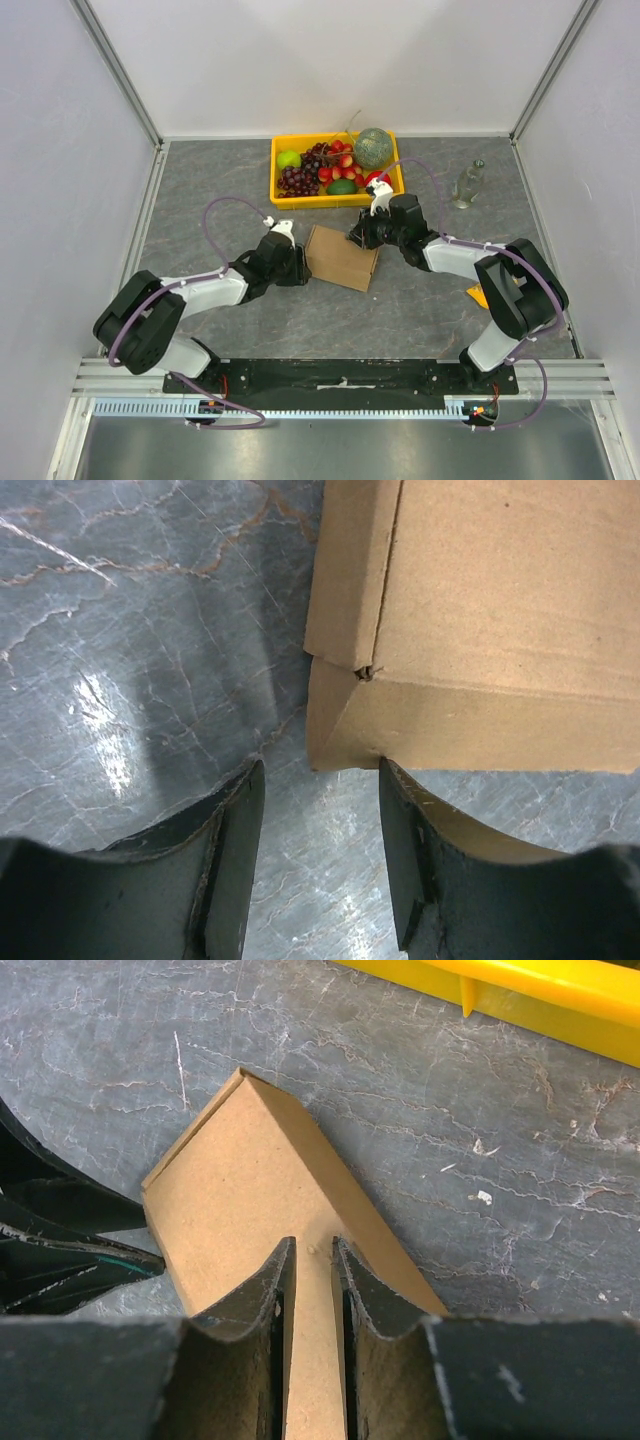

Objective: Fold the paper box

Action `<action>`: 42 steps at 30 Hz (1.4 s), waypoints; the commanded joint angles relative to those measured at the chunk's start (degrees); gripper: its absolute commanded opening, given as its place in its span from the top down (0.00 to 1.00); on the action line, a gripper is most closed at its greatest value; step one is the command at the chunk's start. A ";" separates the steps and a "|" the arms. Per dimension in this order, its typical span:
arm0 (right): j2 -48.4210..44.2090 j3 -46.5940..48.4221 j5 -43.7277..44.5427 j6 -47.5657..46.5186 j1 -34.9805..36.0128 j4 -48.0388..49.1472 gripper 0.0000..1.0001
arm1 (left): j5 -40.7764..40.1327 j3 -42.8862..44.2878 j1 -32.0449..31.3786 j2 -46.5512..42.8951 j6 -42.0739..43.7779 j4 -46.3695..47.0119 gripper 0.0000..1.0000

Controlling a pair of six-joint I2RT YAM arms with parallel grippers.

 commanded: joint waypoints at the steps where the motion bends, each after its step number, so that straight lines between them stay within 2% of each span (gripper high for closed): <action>1: 0.29 -0.65 -0.27 0.08 -0.24 0.94 0.73 | -4.37 2.33 0.30 2.07 1.49 1.86 0.44; 9: -1.99 -1.35 0.16 0.08 -0.32 -0.47 0.73 | -5.96 1.81 0.30 1.46 0.97 1.51 0.44; 17: -7.00 1.54 6.66 -1.32 -0.33 -4.42 0.69 | -6.48 -4.69 0.47 -9.69 -0.44 -1.47 0.45; 23: -3.94 7.34 9.66 -4.92 -0.33 -8.81 0.68 | -8.68 -6.54 0.91 -15.59 -1.93 -2.89 0.46; 36: 9.42 19.82 11.41 -8.70 -0.24 -13.65 0.72 | 0.89 -3.29 2.76 -9.80 -1.06 5.72 0.60; 42: 13.65 24.22 10.19 -10.20 -0.24 -15.58 0.74 | 0.90 -2.41 2.76 -6.72 -0.62 6.69 0.63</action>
